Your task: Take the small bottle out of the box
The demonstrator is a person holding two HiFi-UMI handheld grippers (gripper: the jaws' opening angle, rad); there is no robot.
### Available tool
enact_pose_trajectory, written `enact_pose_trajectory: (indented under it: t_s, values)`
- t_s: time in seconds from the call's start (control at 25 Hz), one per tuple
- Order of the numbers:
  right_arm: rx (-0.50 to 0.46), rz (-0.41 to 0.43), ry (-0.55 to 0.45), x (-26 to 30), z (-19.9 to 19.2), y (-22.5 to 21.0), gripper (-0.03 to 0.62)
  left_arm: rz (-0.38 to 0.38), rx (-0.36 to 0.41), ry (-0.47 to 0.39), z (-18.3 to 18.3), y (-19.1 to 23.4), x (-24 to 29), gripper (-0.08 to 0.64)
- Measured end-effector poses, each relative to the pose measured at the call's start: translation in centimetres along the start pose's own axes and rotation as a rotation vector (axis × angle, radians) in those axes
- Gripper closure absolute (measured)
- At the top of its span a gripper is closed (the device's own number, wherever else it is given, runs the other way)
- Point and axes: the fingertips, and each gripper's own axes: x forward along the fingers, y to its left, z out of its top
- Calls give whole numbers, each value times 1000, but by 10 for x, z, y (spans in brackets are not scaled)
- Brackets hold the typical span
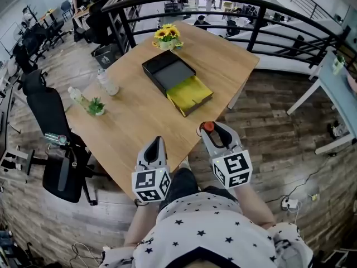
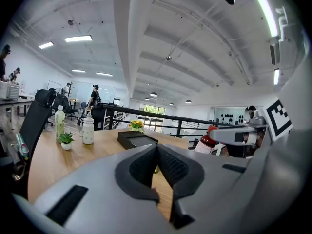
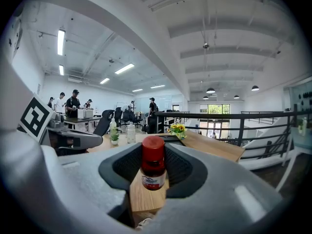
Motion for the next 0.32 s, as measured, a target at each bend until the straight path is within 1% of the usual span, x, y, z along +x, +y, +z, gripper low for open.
enact_pose_trajectory:
  t_s: [0.32]
  values:
    - [-6,6,-3,13,1,-8,451,6,-4,9,-2,4,11,557]
